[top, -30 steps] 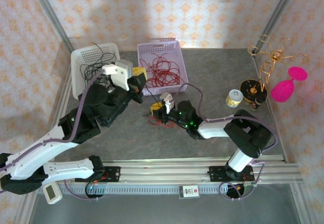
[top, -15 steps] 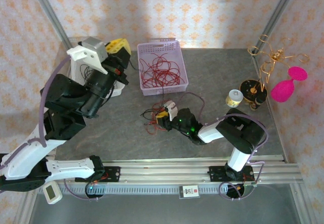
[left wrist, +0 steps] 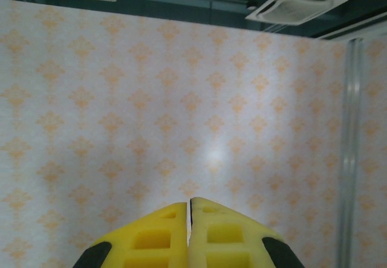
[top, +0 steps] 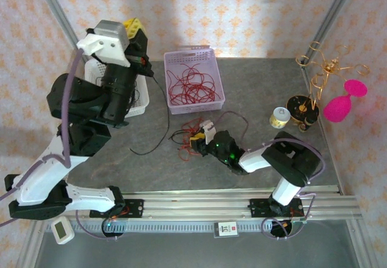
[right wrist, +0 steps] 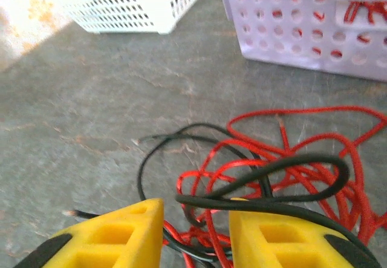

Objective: Untangle the cables
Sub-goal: Place the cable into the container.

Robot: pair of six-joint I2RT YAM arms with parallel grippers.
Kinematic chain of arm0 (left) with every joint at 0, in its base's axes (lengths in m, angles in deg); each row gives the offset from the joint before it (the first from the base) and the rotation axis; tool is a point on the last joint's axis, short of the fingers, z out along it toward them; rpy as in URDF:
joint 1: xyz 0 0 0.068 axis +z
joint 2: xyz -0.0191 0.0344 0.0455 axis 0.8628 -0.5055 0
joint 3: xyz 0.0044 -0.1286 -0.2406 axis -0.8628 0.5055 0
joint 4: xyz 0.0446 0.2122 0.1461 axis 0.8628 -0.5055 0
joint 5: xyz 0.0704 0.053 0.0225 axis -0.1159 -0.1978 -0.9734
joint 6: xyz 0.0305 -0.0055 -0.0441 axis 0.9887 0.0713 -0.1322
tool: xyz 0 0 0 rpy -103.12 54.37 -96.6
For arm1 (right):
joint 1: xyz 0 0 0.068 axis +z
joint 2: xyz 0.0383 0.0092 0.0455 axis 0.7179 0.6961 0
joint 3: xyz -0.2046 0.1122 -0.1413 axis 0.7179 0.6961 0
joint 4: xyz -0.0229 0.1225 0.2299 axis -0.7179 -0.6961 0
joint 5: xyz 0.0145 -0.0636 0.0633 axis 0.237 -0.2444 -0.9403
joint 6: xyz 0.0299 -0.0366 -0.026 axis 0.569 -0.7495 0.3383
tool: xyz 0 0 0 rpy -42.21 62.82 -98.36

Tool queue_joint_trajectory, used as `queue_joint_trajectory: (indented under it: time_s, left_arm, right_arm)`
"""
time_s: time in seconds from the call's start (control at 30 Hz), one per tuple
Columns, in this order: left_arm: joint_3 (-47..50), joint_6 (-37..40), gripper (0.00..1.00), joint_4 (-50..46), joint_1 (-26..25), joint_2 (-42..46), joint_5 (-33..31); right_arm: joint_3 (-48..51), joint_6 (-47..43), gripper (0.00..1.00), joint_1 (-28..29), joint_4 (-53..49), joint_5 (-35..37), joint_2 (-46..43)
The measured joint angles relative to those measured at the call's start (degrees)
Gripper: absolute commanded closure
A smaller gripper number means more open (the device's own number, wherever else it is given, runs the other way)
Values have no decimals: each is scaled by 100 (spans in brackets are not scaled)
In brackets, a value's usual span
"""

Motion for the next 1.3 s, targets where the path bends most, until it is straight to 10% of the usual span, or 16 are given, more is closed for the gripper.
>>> queue_joint_trajectory:
  time_s: [0.2, 0.47, 1.3]
  left_arm:
    - [-501, 138, 100, -271, 229, -542, -398]
    - [-507, -723, 100, -1062, 2459, -975, 273]
    - [-133, -1993, 100, -621, 5816, -2505, 1178]
  right_arm:
    - [2, -31, 61, 0, -341, 2, -1141]
    - [299, -372, 59, 0, -706, 142, -2120]
    - [820, -844, 58, 0, -787, 337, -2009]
